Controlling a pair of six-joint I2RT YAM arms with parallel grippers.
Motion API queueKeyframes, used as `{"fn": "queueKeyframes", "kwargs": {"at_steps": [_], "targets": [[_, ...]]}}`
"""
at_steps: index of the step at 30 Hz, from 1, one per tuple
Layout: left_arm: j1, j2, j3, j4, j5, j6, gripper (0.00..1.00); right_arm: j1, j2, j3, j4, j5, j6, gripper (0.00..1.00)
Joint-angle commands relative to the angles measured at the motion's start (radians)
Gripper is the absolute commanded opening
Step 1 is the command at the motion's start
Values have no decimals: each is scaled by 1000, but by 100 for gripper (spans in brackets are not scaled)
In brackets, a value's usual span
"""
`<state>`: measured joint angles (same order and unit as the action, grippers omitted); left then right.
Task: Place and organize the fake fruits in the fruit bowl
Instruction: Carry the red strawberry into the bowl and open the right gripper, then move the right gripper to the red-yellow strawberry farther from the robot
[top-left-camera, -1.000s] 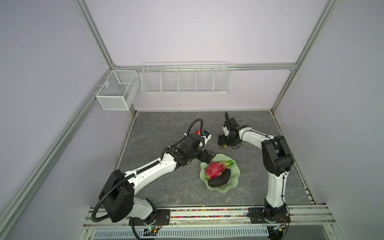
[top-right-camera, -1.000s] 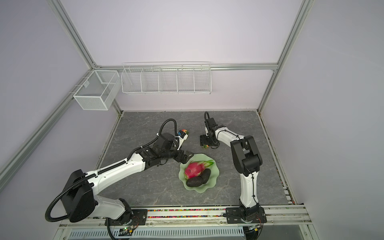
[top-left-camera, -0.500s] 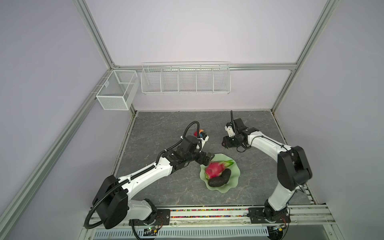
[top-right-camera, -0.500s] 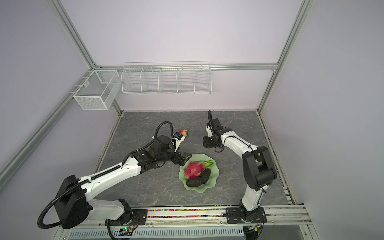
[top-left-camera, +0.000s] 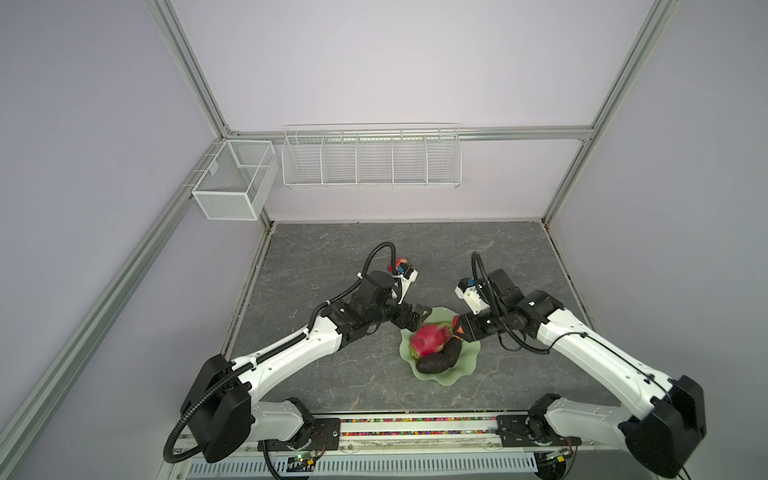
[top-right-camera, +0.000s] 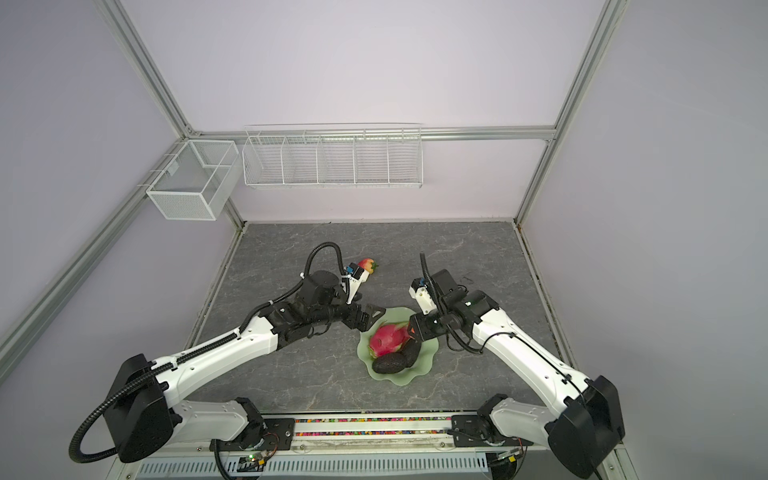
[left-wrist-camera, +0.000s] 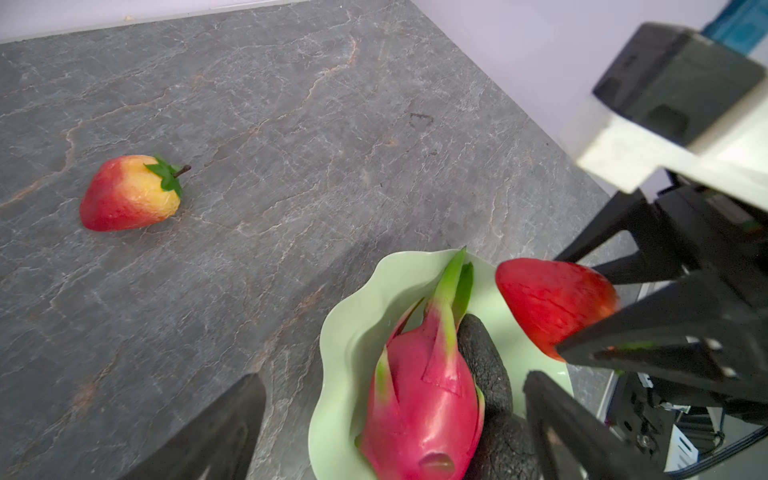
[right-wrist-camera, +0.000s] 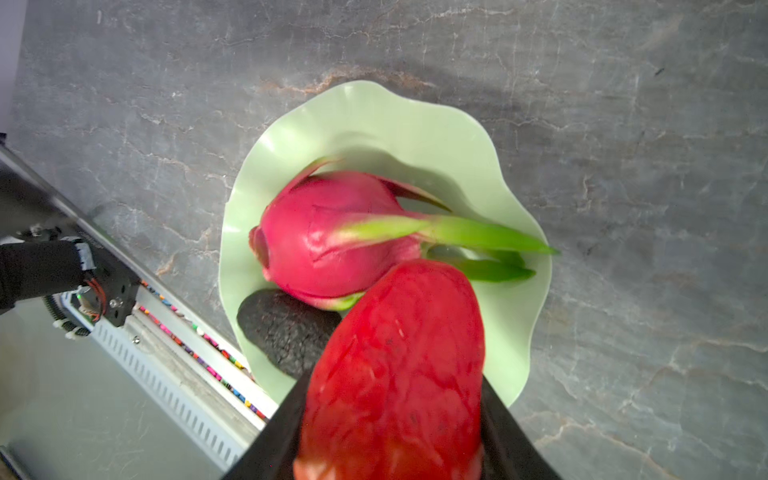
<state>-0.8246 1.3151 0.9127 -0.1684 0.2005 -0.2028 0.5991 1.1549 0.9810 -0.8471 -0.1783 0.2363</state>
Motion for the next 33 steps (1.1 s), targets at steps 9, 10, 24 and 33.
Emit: {"fn": "queueKeyframes", "kwargs": {"at_steps": [9,10,24,33], "targets": [[4,-28,-17,35,27,-21,97,63,101,-35,-89,-28,-2,48],[5,-34,-22,35,25,-21,97,63,110,-36,-89,-19,-7,48],[5,-48,-36,22,13,-21,97,68,174,-27,-81,40,-31,62],[4,-56,-39,18,8,-19,97,68,183,3,-88,58,-38,79]]}}
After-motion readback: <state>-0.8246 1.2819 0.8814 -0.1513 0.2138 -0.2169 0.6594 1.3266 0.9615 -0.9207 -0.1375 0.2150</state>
